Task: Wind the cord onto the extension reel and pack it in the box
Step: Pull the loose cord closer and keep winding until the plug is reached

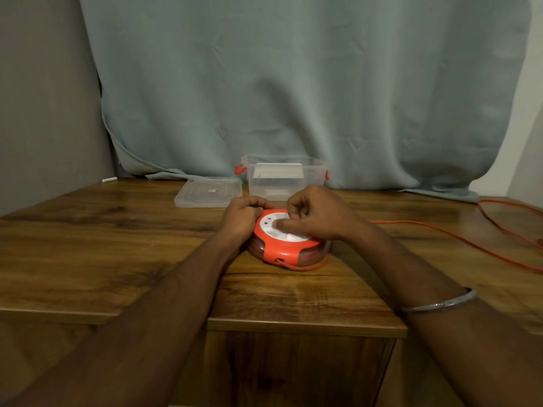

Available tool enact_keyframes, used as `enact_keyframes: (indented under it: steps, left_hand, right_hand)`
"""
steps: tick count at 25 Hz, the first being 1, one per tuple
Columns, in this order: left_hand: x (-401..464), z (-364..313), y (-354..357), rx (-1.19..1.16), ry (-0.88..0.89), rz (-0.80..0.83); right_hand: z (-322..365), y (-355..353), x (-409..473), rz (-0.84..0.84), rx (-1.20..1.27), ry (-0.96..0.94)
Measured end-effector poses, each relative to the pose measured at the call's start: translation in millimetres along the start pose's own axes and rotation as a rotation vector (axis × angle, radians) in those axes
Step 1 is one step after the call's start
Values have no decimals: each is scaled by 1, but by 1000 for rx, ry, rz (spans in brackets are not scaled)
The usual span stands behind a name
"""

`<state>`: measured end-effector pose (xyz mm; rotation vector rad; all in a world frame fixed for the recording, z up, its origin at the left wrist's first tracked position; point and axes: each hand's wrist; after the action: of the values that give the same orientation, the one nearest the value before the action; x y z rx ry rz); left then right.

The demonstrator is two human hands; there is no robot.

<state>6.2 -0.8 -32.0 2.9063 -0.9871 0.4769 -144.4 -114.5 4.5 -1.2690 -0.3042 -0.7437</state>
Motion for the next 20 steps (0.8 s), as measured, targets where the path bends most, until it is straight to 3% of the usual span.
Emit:
enact_keyframes:
  steps: [4, 6, 9, 12, 14, 16, 20]
  left_hand:
    - [2, 1, 0, 6, -21, -98]
    - [4, 1, -3, 39, -41, -204]
    - [5, 1, -6, 136, -53, -305]
    - [3, 1, -5, 177, -41, -288]
    - [2, 0, -5, 171, -23, -232]
    - [0, -1, -3, 162, 8, -142]
    - [-1, -2, -1, 83, 15, 30]
  right_hand:
    - [-27, -11, 5, -95, 9, 165]
    - [-38, -10, 2, 32, -156, 262]
    - [-39, -4, -1, 196, -180, 360]
    - [-36, -6, 3, -29, -201, 274]
    - [-31, -9, 3, -122, -28, 193]
    - [-26, -12, 1, 35, 235, 98]
    - [-24, -21, 2, 309, 412, 28]
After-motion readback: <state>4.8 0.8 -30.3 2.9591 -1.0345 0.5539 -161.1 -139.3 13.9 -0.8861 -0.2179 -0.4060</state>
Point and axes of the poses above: each hand's wrist, its own x-axis towards the middle knuckle, its own y-axis out of the palm, z = x × y, and after that the axes turned 7 degrees about -z, right-handed
